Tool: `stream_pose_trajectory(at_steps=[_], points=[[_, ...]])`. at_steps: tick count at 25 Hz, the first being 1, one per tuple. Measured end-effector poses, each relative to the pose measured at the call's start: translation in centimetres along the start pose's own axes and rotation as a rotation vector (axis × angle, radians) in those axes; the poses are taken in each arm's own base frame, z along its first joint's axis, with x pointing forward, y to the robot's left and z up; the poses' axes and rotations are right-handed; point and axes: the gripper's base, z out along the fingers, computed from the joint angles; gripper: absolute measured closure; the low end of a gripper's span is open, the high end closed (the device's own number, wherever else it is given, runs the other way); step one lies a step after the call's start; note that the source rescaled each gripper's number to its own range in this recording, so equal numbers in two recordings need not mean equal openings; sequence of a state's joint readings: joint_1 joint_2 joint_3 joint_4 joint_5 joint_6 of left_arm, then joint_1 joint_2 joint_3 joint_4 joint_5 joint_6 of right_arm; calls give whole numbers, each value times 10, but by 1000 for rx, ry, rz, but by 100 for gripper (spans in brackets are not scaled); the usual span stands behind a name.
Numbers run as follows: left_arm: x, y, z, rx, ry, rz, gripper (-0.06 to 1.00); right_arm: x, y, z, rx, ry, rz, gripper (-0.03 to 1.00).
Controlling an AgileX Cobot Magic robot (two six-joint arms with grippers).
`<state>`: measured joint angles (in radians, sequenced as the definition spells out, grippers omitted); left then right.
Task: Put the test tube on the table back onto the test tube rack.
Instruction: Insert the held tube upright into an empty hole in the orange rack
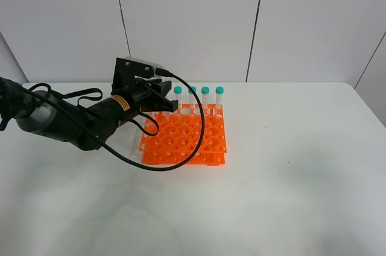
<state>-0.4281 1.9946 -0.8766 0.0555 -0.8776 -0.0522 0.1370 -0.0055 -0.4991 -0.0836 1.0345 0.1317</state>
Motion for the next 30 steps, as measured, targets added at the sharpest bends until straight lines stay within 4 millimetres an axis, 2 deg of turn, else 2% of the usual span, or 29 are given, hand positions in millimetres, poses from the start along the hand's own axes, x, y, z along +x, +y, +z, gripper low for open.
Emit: stream_pose_trajectory(at_steps=[5, 14, 21, 30], points=[[2, 0, 1, 3, -2, 5, 94, 0, 0, 0, 0, 0, 0, 6], [-8, 0, -1, 3, -43, 6, 94, 0, 0, 0, 0, 0, 0, 6], [-8, 9, -1, -20, -45, 3, 94, 0, 0, 0, 0, 0, 0, 6], [-1, 11, 0, -18, -31, -1, 94, 0, 0, 0, 0, 0, 0, 6]])
